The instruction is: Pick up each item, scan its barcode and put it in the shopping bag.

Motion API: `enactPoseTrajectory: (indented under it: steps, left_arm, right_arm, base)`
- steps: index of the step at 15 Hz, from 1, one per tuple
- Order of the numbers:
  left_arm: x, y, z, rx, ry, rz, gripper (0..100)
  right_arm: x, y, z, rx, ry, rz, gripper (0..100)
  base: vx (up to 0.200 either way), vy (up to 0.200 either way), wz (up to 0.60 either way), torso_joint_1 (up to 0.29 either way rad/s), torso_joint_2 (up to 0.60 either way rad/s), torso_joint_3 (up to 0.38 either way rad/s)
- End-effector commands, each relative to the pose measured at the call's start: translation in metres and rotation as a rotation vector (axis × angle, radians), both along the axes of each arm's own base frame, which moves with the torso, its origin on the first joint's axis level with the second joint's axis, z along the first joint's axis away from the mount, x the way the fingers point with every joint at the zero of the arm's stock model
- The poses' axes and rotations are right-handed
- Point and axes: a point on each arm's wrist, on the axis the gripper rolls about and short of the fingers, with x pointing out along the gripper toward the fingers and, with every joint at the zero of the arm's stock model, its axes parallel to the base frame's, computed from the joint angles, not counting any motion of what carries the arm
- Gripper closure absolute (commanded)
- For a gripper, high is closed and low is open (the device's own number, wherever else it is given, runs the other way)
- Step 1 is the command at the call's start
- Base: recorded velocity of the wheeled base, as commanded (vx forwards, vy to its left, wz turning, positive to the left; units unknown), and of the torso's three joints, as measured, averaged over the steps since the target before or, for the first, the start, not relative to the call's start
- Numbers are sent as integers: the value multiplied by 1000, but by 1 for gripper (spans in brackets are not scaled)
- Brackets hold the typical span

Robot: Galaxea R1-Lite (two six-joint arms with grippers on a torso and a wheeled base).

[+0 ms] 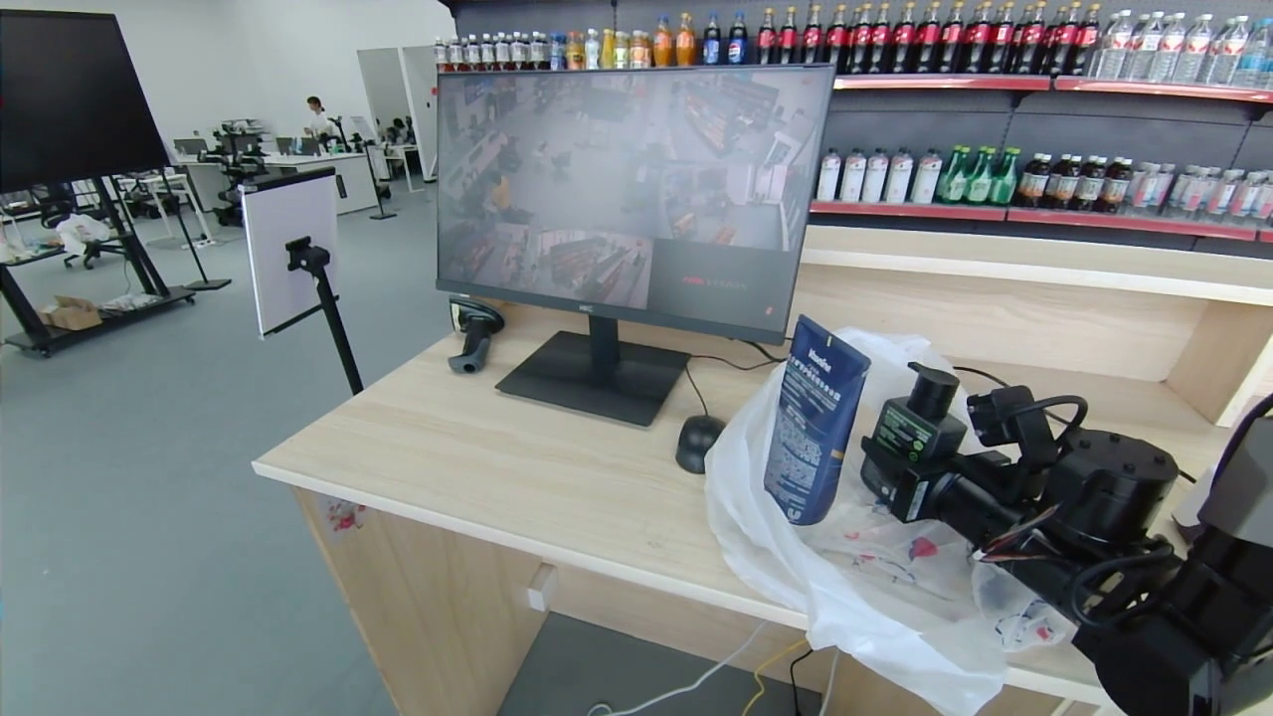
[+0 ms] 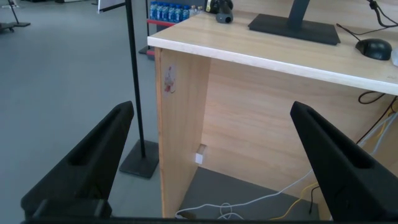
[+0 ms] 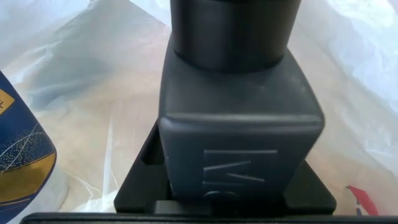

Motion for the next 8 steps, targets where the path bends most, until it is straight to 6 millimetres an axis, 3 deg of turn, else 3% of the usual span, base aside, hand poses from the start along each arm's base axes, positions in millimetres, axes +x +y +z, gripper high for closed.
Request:
enactPoseTrajectory:
  steps: [1, 8]
  left_arm:
    - [0, 0, 0, 0, -1, 2, 0]
    - [0, 0, 0, 0, -1, 0, 0]
  right_arm:
    - [-1, 0, 0, 0, 3, 3, 100]
    - [-3, 0, -2, 0, 14, 2, 100]
  base:
    - [0, 0, 0, 0, 0, 0]
    - [0, 0, 0, 0, 0, 0]
